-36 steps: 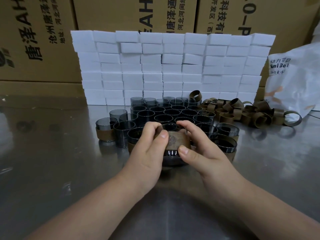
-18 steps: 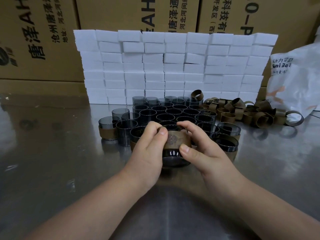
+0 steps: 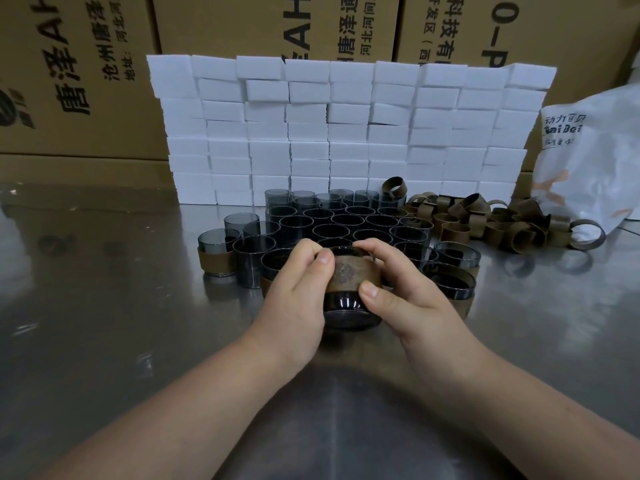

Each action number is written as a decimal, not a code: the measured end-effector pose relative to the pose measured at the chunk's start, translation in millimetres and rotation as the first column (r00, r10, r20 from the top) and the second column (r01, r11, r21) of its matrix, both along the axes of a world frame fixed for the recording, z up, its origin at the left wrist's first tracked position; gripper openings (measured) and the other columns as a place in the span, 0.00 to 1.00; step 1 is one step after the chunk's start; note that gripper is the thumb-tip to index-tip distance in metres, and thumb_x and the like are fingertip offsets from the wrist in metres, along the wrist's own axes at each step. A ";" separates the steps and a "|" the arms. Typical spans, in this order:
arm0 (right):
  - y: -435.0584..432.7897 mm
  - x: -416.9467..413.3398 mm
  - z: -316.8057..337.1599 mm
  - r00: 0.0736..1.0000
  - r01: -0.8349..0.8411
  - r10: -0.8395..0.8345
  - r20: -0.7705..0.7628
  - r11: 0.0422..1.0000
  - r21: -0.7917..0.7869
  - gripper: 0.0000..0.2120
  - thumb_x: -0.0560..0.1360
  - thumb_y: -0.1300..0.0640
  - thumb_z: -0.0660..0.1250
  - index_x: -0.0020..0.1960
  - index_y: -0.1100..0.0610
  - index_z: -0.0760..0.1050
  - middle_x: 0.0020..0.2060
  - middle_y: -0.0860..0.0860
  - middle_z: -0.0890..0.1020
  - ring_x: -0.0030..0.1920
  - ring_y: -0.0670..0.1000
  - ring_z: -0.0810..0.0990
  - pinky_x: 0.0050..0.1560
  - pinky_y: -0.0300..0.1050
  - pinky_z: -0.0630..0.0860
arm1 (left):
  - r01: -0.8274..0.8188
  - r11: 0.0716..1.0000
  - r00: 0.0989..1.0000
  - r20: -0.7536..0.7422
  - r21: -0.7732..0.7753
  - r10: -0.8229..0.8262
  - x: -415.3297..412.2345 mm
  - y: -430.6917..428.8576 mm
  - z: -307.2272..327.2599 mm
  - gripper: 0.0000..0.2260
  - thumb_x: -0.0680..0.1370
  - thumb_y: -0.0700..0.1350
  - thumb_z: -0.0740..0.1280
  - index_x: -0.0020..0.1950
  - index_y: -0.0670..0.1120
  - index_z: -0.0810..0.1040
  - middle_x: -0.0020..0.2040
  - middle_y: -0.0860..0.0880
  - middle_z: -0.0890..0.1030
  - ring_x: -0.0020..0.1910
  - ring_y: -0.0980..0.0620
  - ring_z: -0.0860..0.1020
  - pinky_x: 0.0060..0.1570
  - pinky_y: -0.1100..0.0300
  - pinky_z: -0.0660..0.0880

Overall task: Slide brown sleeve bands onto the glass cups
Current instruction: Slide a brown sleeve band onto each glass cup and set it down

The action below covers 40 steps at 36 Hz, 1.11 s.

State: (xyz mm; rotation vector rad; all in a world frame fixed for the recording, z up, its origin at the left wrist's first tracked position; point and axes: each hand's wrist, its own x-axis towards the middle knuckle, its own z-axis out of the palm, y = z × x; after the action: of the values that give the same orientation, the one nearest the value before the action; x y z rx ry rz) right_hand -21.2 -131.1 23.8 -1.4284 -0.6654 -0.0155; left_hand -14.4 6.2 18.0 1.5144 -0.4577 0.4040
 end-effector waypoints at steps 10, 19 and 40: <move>1.2 1.9 -4.4 0.989 0.115 -0.106 0.107 0.990 -0.077 0.18 0.68 0.54 0.64 0.55 0.39 0.73 0.54 0.43 0.77 0.54 0.42 0.76 0.59 0.42 0.73 | 0.027 0.997 0.999 0.032 -0.070 -0.025 0.9 -4.5 -3.6 0.13 0.74 0.53 0.53 0.43 0.46 0.70 0.35 0.55 0.77 0.38 0.58 0.75 0.39 0.67 0.73; 0.6 2.4 -3.7 0.985 0.152 -0.148 0.089 0.987 -0.043 0.19 0.70 0.50 0.61 0.59 0.36 0.66 0.54 0.33 0.76 0.57 0.29 0.72 0.55 0.27 0.69 | 0.077 0.997 0.997 0.012 -0.018 -0.077 -2.9 -4.6 -3.0 0.20 0.70 0.57 0.59 0.62 0.62 0.67 0.67 0.52 0.70 0.68 0.53 0.67 0.69 0.48 0.62; 8.9 -7.5 3.4 0.946 0.287 -0.225 0.233 0.914 -0.285 0.26 0.66 0.34 0.48 0.61 0.31 0.43 0.76 0.42 0.49 0.73 0.36 0.46 0.75 0.42 0.48 | -0.203 0.935 0.968 0.203 0.292 0.147 -4.0 -5.8 -8.1 0.30 0.65 0.77 0.48 0.64 0.68 0.54 0.72 0.55 0.64 0.69 0.62 0.63 0.66 0.69 0.62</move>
State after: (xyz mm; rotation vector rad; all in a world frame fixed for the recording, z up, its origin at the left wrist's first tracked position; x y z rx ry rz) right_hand -28.7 -122.2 27.3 -1.8363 -0.6554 -0.2714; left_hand -18.5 0.4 9.9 1.8419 -0.5467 0.6349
